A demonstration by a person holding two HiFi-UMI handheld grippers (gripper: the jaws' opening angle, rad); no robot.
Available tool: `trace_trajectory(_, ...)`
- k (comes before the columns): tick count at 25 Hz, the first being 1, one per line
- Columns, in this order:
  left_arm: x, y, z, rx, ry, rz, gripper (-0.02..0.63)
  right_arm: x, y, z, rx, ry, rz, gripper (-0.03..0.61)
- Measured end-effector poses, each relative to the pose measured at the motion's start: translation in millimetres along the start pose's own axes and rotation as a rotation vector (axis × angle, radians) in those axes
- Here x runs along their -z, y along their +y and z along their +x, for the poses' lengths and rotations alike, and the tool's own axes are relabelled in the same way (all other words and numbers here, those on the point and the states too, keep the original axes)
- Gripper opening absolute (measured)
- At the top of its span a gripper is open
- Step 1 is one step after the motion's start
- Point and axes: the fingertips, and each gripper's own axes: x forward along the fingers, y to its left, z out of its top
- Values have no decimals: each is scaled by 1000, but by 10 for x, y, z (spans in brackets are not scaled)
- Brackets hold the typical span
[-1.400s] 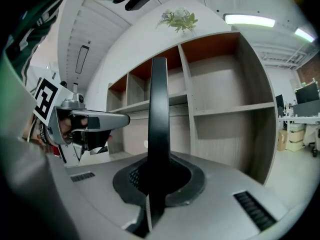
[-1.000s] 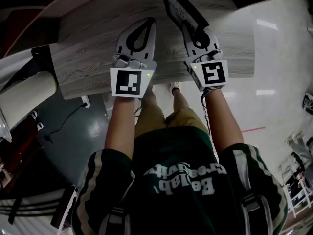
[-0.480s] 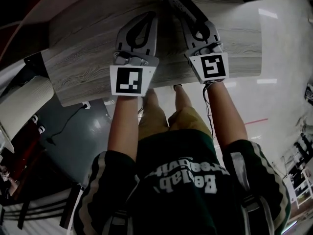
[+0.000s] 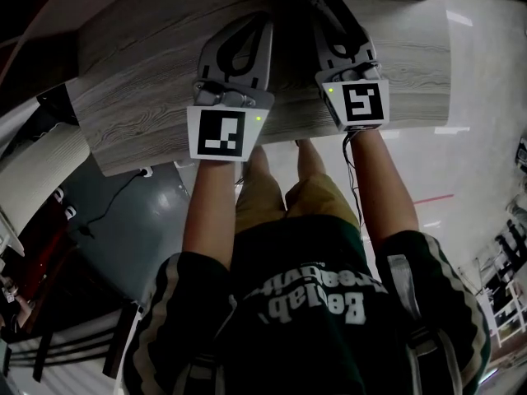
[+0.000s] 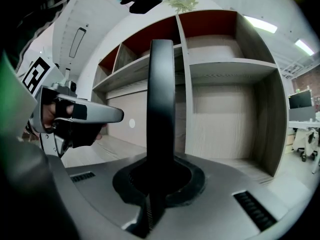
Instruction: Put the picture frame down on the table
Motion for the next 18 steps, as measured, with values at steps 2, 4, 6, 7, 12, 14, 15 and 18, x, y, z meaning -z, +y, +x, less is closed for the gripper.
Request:
trace_trajectory(2, 30, 1, 5, 0, 2, 2, 18, 5, -2, 21, 5, -6, -9, 38)
trace_trajectory(4, 45, -5, 13, 1, 2, 5, 18, 4, -13, 30, 13, -8, -10, 38)
trace_trajectory(6, 39, -6, 21, -1, 1, -1, 18, -7, -31, 44, 21, -6, -15, 38)
trace_trajectory(7, 31, -1, 24, -3, -1, -6, 18, -11, -37, 53, 23, -6, -17, 38)
trace_trajectory(12, 9, 72, 16, -15, -19, -21, 18, 2, -19, 120, 20, -11, -18, 38)
trace_trajectory(14, 5, 108, 9, -18, -23, -21, 18, -9, 2, 147, 20, -13, -26, 38)
trace_trajectory(15, 4, 121, 5, -21, -24, -22, 18, -13, 14, 155, 18, -12, -33, 38)
trace_trajectory(18, 5, 142, -5, -25, -23, -26, 18, 21, 44, 163, 10, 13, -46, 38)
